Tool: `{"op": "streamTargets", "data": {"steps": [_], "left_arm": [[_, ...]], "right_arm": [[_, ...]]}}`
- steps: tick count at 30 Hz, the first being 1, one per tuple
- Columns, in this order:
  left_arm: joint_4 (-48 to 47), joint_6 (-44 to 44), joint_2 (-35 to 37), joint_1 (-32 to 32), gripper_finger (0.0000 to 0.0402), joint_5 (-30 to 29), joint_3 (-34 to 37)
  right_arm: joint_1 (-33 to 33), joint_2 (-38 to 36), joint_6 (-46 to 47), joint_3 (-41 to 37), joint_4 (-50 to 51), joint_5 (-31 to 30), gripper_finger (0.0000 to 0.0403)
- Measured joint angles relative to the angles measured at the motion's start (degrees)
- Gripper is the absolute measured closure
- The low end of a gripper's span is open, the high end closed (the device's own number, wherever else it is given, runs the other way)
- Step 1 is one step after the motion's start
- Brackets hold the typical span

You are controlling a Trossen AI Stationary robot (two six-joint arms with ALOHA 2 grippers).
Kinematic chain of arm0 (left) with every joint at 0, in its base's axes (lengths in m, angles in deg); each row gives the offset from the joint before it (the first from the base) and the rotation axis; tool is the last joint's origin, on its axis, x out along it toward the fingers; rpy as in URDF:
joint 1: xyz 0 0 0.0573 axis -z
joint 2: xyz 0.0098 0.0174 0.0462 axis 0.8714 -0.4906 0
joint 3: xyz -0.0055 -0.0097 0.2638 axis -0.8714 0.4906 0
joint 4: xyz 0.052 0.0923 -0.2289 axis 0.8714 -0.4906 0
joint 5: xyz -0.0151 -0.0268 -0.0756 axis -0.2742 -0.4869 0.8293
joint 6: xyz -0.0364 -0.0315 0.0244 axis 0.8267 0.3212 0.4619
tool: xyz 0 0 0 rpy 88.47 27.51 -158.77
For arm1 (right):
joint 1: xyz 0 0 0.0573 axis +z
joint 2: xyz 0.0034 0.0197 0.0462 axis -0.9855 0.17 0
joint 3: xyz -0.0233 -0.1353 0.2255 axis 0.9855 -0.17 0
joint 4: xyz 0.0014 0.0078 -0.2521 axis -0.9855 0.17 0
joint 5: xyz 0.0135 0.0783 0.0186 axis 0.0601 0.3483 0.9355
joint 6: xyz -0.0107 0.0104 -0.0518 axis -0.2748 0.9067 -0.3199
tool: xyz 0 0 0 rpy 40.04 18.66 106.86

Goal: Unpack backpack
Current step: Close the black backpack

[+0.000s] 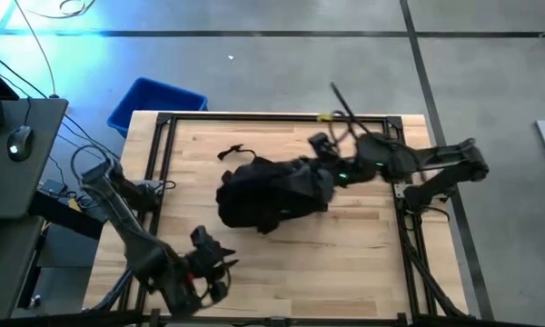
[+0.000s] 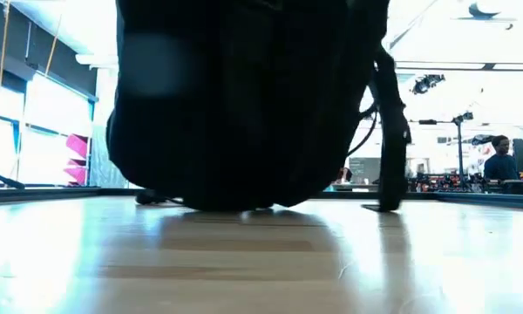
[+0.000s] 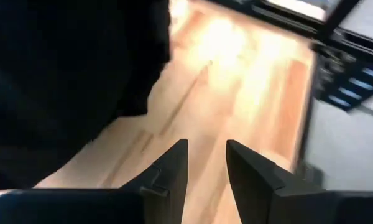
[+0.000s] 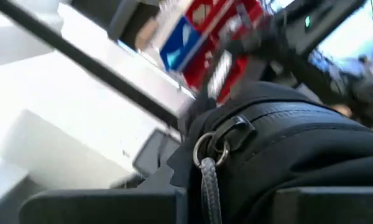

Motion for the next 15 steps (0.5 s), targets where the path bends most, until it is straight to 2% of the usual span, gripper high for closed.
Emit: {"op": "streamTargets", "data": {"steps": [4, 9, 12, 15], "left_arm": [[-0.15, 5.98, -4.10, -1.28, 0.0323, -9.08, 0.01], [-3.46, 9.78, -6.70, -3.31, 0.0335, -19.09, 0.08], [-8.12, 10.97, -5.68, -4.46, 0.0349, -23.56, 0.04], [-13.65, 11.43, -2.55, -5.00, 0.0366, -25.91, 0.06]], "right_arm": [[-2.64, 8.58, 0.84, 8.21, -3.42, 3.87, 0.0375], [-6.38, 17.61, 0.30, 23.10, -3.16, 5.58, 0.0375], [-7.54, 19.56, -1.23, 30.62, -1.97, 6.00, 0.0375], [-8.10, 18.72, -3.67, 35.72, 4.24, 6.53, 0.0375]]}}
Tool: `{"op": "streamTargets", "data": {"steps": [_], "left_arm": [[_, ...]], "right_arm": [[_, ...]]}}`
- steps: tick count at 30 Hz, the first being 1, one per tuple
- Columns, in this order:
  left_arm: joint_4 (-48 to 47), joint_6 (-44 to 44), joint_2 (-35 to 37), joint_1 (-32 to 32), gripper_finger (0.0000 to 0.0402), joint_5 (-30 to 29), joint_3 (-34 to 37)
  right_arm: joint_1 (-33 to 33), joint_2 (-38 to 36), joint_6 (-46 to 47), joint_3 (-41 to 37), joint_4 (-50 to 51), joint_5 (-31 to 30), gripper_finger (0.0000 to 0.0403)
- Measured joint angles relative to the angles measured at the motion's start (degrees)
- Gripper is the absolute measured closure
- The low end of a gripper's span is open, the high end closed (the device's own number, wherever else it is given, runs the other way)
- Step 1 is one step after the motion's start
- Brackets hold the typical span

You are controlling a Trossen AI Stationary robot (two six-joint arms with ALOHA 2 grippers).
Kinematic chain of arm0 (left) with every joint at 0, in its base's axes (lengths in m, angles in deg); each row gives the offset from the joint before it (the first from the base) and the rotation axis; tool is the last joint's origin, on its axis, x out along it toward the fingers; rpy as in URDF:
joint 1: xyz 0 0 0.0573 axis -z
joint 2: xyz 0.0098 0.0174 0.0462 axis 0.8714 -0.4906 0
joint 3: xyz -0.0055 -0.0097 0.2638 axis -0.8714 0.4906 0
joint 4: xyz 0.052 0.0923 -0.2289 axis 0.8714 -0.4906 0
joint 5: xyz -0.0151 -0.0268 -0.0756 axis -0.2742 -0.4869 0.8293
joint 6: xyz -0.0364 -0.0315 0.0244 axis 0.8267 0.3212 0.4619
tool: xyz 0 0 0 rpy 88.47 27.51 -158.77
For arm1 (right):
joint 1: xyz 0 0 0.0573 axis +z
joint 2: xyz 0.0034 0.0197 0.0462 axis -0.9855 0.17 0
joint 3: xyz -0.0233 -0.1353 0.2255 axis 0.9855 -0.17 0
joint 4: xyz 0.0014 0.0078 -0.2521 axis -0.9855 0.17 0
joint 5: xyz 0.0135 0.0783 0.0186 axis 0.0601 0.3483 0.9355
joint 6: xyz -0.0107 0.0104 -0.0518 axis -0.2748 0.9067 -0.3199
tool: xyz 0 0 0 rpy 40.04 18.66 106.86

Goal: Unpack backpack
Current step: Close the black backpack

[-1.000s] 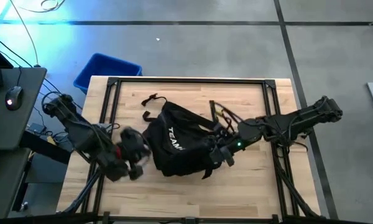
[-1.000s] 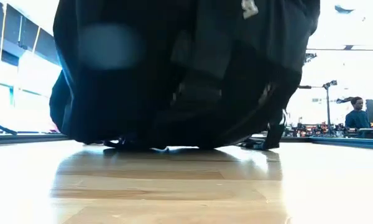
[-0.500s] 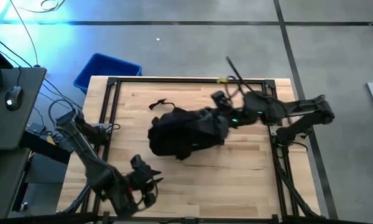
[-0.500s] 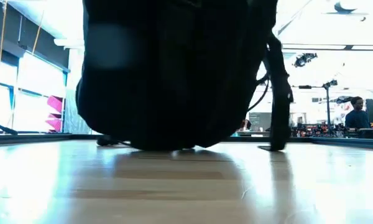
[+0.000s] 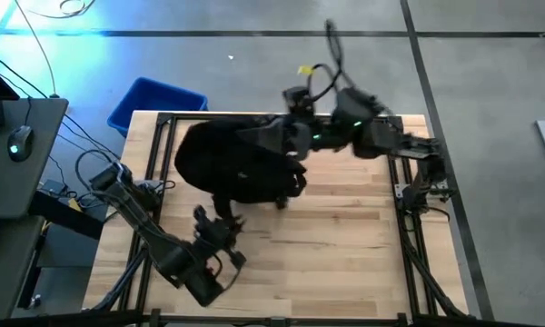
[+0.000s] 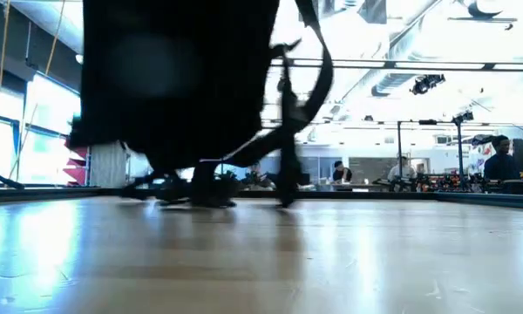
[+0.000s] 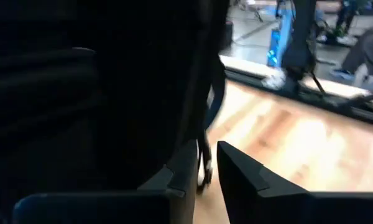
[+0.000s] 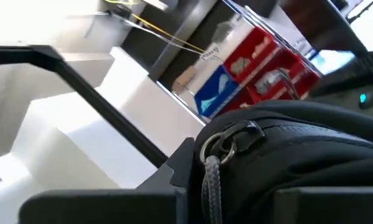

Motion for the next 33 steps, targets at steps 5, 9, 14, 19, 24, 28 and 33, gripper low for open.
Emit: {"op": "streamTargets", "data": {"steps": [5, 9, 14, 19, 24, 28, 33], "left_arm": [[-7.06, -1.71, 7.52, 0.16, 0.0393, -2.57, -0.09], [-10.16, -8.97, 14.34, 0.17, 0.0400, -5.06, -0.09], [-10.54, -17.62, 21.88, -0.51, 0.0401, -5.09, -0.09], [-10.37, -23.77, 27.03, 1.08, 0.0401, -5.04, -0.09], [-10.11, -28.45, 30.89, 3.55, 0.0401, -5.01, -0.09], [-10.05, -31.34, 33.55, 6.35, 0.0401, -4.60, -0.07], [-10.04, -33.27, 36.40, 9.71, 0.0401, -3.70, -0.07]], "right_arm": [[2.66, -4.44, -3.50, 3.92, 20.67, -8.80, 0.0375], [5.86, -5.81, -0.33, 3.89, 37.73, -14.93, 0.0375], [7.50, -4.39, 5.99, 3.63, 39.47, -14.22, 0.0375], [7.21, 0.29, 11.98, 3.74, 27.67, -13.43, 0.0375], [4.70, 9.91, 19.49, 3.70, 2.81, -9.69, 0.0375], [0.75, 15.73, 22.80, 3.56, -11.43, -12.06, 0.0375], [-3.42, 14.63, 14.24, 3.46, -12.49, -18.50, 0.0375]]}}
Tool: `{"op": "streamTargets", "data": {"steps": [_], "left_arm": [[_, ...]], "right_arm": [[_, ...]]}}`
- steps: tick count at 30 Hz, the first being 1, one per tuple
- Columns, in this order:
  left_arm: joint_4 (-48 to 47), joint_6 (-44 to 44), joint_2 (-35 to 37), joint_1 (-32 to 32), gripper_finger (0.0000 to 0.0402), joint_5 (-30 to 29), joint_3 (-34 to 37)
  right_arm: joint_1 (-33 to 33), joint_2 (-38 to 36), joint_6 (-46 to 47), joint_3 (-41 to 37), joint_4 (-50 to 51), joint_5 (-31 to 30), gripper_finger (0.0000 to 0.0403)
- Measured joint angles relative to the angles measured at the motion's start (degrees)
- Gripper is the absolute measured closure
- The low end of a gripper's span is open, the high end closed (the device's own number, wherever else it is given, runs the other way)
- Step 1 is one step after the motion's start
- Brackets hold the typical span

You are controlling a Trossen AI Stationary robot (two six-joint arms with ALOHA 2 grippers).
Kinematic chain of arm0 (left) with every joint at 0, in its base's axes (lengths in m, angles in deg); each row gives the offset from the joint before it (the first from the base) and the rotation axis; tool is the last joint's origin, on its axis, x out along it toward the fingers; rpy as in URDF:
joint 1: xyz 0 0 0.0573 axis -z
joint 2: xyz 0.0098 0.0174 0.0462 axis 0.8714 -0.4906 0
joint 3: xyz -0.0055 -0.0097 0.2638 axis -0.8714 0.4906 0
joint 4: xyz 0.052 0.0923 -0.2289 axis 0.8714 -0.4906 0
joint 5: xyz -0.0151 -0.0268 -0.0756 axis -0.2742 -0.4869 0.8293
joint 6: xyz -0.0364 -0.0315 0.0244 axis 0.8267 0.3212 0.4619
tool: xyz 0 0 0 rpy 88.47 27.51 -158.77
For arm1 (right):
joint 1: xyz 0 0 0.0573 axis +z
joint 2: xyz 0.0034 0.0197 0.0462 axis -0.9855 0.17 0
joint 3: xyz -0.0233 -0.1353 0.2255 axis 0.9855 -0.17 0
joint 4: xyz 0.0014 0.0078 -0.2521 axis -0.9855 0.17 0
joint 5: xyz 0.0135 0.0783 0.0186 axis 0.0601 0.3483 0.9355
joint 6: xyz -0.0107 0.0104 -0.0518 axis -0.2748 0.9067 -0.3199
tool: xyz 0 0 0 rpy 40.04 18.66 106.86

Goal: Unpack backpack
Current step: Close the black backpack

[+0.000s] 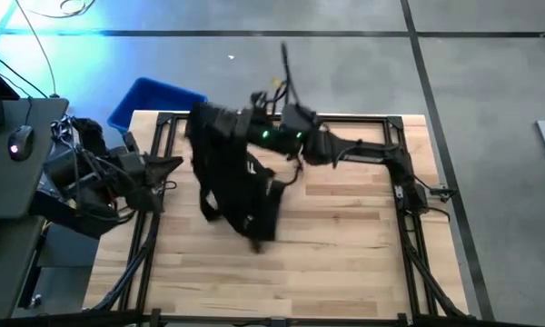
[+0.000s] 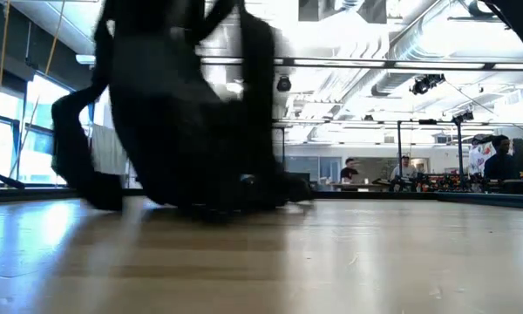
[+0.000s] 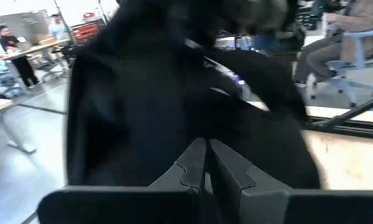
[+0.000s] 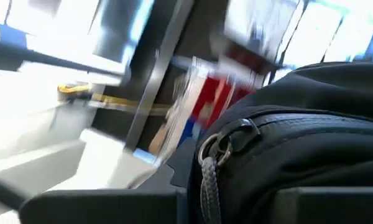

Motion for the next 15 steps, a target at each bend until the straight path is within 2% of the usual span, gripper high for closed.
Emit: {"op": "streamTargets", "data": {"steps": [3, 8, 15], "left_arm": [[0.01, -1.34, 1.27, 1.37, 0.0401, 0.12, 0.00], [0.01, -3.98, 2.39, 2.13, 0.0401, 0.13, 0.00], [0.03, -7.28, 2.38, 2.13, 0.0401, -0.04, 0.00]], "right_arm": [[-0.24, -2.41, -4.82, 0.00, -1.04, -5.50, 0.0375], [4.44, -5.52, -11.56, 0.21, -2.20, -14.92, 0.0375], [12.91, -5.54, -7.49, 0.19, 4.54, -31.24, 0.0375]]}}
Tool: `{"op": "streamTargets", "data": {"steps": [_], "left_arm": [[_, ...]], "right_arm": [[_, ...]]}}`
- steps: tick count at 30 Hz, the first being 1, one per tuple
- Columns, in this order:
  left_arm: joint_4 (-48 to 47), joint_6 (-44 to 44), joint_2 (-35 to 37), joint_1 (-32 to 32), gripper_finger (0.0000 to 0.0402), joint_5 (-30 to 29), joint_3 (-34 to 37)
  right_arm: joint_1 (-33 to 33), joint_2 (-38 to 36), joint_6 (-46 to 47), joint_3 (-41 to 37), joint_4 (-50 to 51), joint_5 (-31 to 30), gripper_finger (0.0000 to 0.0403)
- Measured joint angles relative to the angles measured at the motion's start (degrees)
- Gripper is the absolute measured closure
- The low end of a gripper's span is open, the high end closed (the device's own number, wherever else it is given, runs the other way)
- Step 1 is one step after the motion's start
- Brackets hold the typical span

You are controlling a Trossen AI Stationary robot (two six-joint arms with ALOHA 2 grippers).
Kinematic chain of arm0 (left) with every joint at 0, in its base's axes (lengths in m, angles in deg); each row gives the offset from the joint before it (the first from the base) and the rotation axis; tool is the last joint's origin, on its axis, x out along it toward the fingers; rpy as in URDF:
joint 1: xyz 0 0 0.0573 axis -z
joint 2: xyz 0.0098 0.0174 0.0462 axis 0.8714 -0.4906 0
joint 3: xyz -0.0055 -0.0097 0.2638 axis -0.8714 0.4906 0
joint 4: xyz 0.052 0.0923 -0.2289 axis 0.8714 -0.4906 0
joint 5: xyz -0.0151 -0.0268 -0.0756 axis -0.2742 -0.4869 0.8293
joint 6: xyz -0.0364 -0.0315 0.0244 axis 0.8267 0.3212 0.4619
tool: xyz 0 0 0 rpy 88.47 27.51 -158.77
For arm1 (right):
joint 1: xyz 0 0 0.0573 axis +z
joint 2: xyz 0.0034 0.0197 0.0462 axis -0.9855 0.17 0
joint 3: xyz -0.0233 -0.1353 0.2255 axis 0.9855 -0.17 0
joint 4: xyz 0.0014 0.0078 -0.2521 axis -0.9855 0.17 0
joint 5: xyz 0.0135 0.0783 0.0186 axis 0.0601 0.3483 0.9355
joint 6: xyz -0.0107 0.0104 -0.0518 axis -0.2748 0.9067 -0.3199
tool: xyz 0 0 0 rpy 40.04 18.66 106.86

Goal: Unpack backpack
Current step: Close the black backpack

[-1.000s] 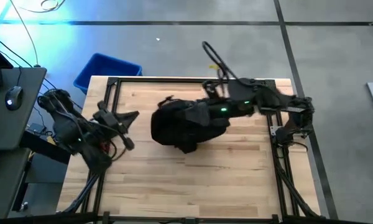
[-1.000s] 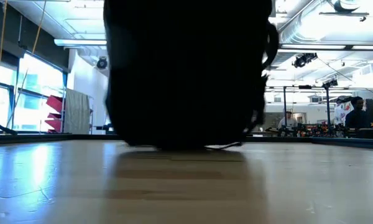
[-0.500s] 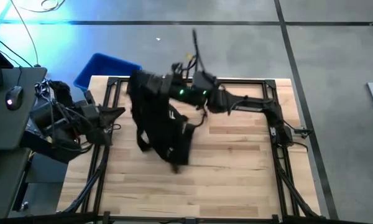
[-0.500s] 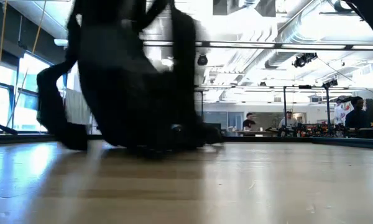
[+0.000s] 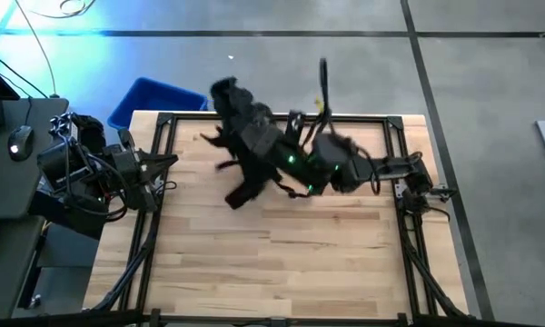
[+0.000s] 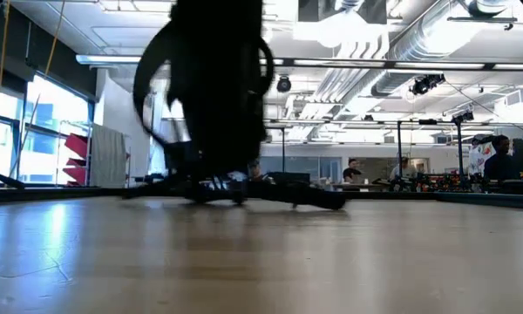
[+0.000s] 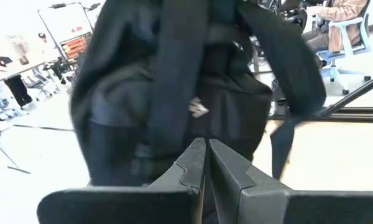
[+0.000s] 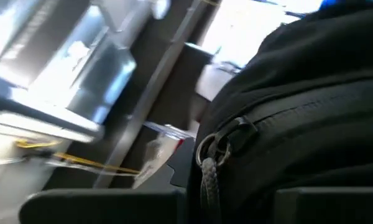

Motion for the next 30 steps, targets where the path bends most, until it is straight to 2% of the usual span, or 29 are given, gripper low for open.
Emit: {"op": "streamTargets", "data": {"steps": [5, 11, 15, 17, 22, 25, 30], "left_arm": [[-0.06, -0.02, 0.01, 0.02, 0.0401, 1.15, 0.00], [-0.10, -0.42, 0.01, 0.02, 0.0401, 3.06, 0.02], [-0.13, -0.43, 0.01, 0.02, 0.0401, 3.37, 0.02], [-0.13, -0.42, 0.05, 0.02, 0.0401, 3.92, 0.02], [-0.22, -0.44, 0.05, 0.02, 0.0401, 5.25, 0.02], [-0.18, 0.04, 0.05, 0.02, 0.0401, 6.14, 0.02], [-0.13, 0.08, 0.00, 0.00, 0.0401, 8.77, 0.02]], "right_arm": [[-1.01, 0.37, 0.81, -0.04, -1.82, -1.81, 0.0375], [-6.43, 4.00, 9.41, 0.02, -4.40, 4.16, 0.0375], [-10.41, 11.43, 16.57, 0.02, -17.02, 11.84, 0.0375], [-11.74, 15.14, 18.28, 0.70, -25.72, 13.10, 0.0375], [-13.81, 18.83, 13.91, 1.97, -37.61, 11.86, 0.0374], [-14.21, 18.83, 8.46, 1.55, -38.65, 11.73, 0.0375], [-12.68, 18.66, 4.40, 1.51, -36.84, 14.67, 0.0364]]}}
